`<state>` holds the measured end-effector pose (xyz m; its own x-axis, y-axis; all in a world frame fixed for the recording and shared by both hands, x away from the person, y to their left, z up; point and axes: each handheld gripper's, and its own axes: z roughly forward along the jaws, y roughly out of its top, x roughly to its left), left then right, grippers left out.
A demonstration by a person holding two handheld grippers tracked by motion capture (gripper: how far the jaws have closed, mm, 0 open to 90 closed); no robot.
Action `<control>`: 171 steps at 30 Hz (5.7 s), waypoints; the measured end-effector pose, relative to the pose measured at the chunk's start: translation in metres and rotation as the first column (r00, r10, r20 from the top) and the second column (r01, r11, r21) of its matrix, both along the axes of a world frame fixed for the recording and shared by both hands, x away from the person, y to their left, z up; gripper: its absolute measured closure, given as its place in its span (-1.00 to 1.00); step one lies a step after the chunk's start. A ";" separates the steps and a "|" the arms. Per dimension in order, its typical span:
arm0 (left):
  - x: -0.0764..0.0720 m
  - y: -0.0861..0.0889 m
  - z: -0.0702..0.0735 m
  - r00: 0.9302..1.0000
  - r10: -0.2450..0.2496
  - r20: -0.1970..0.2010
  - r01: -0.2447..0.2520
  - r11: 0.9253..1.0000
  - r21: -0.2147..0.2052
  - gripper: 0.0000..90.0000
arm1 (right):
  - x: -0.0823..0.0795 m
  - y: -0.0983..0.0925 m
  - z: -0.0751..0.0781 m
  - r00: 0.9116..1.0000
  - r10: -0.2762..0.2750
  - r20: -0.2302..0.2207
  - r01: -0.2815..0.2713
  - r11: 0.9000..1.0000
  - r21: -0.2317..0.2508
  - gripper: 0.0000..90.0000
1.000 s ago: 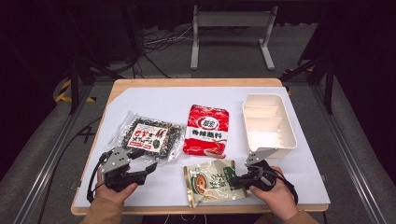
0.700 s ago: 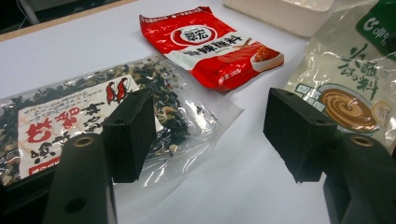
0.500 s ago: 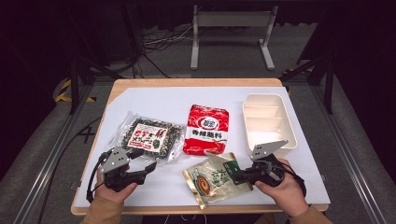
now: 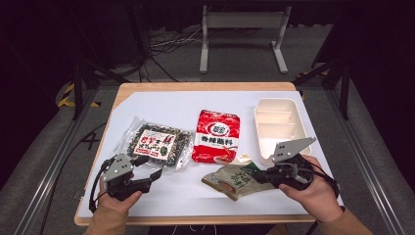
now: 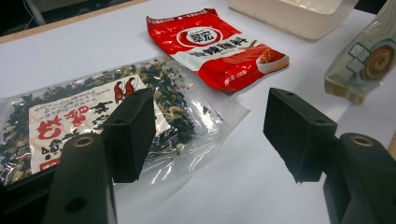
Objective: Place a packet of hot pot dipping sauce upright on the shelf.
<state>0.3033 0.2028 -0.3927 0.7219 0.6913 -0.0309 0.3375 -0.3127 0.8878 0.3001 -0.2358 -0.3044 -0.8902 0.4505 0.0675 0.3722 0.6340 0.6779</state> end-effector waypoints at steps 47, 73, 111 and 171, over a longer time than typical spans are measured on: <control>0.010 0.014 -0.005 0.997 0.077 0.005 -0.077 0.996 -0.038 -0.37 | 0.063 -0.043 0.097 0.960 -0.123 0.250 0.155 0.981 -0.115 1.00; 0.006 0.019 -0.010 0.990 0.138 0.024 -0.138 0.990 0.015 -0.26 | 0.122 -0.063 0.119 0.912 -0.176 0.370 0.256 0.950 -0.178 1.00; 0.008 0.024 -0.012 0.990 0.141 -0.007 -0.141 0.990 0.005 -0.28 | 0.206 -0.095 0.085 0.885 -0.135 0.445 0.289 0.910 -0.299 0.99; 0.012 0.021 -0.012 0.994 0.111 -0.019 -0.111 0.994 0.012 -0.27 | 0.228 -0.072 0.019 0.938 -0.083 0.337 0.224 0.885 -0.407 0.78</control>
<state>0.3153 0.2242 -0.4047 0.6399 0.7676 -0.0366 0.3882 -0.2818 0.8774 0.5277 -0.3078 -0.2857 -0.7517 0.5031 -0.4265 0.3117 0.8408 0.4425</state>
